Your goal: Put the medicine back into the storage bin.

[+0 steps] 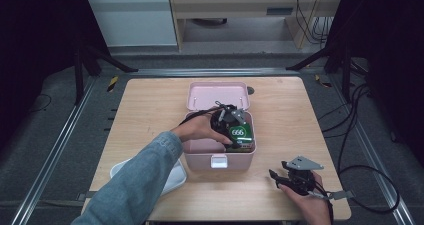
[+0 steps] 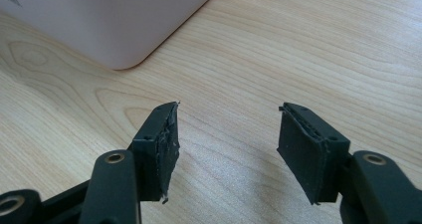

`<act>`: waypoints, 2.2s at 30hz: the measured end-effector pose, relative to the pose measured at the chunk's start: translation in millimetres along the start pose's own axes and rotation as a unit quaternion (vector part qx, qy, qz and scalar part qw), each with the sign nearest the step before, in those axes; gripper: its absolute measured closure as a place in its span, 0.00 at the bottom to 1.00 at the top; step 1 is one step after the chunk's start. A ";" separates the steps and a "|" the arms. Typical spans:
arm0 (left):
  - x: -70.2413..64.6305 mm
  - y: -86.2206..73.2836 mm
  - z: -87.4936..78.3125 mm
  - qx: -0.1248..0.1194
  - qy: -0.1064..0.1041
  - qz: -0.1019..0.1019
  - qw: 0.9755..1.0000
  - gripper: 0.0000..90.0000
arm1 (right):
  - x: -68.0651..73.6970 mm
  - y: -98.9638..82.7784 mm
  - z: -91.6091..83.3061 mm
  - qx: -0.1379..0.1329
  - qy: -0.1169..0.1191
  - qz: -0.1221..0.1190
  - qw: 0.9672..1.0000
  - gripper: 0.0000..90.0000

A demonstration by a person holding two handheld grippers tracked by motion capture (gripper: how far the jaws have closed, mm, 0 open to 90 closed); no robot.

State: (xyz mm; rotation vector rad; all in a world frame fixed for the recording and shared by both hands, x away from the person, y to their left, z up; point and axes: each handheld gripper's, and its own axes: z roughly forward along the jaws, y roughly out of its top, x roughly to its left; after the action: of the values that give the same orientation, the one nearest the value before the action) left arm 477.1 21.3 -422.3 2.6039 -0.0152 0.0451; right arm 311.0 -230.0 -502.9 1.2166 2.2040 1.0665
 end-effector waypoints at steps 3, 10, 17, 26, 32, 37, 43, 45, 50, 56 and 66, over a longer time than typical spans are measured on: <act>-0.4 -0.1 1.0 0.001 -0.001 0.003 1.000 0.18 | 0.2 0.2 -0.1 0.000 0.000 0.000 1.000 0.46; -2.5 -2.0 6.8 0.005 -0.008 0.006 1.000 0.18 | 0.5 0.5 -0.3 0.000 0.000 0.000 1.000 0.46; -2.8 -6.3 12.7 0.004 -0.009 0.002 1.000 0.17 | 0.2 0.1 0.3 0.001 0.001 0.000 1.000 0.45; -2.3 -7.7 18.0 0.006 -0.009 0.002 1.000 0.17 | 0.9 -0.8 0.3 0.002 0.003 0.003 1.000 0.45; -1.6 -8.0 18.9 0.013 -0.010 0.000 1.000 0.17 | 3.6 -1.2 3.6 0.005 0.009 0.000 1.000 0.44; -3.6 -7.9 19.9 0.021 -0.003 0.001 1.000 0.16 | 4.3 0.1 5.4 0.006 0.010 -0.001 1.000 0.41; -3.9 -5.3 19.7 0.023 0.000 -0.004 1.000 0.14 | 3.9 0.3 4.7 0.004 0.010 0.001 1.000 0.37; -3.9 -4.6 14.8 0.012 0.002 -0.012 1.000 0.13 | 3.9 0.3 4.8 0.005 0.010 0.003 1.000 0.35; -4.2 -3.0 -9.1 -0.025 0.009 -0.029 0.999 0.11 | 3.4 0.6 3.8 0.006 0.010 0.002 1.000 0.34; -7.4 -2.7 -36.9 -0.055 0.038 -0.047 0.997 0.11 | 4.7 2.4 3.8 0.006 0.007 -0.002 1.000 0.32; -18.5 -19.4 -91.1 -0.098 0.104 -0.084 0.986 0.09 | 3.1 4.2 4.9 -0.001 0.003 0.007 1.000 0.32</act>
State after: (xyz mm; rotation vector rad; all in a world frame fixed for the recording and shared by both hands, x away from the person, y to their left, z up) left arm 456.3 84.7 -354.7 2.3824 0.2611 0.2428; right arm 314.7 -224.0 -502.7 1.2316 2.2017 1.0778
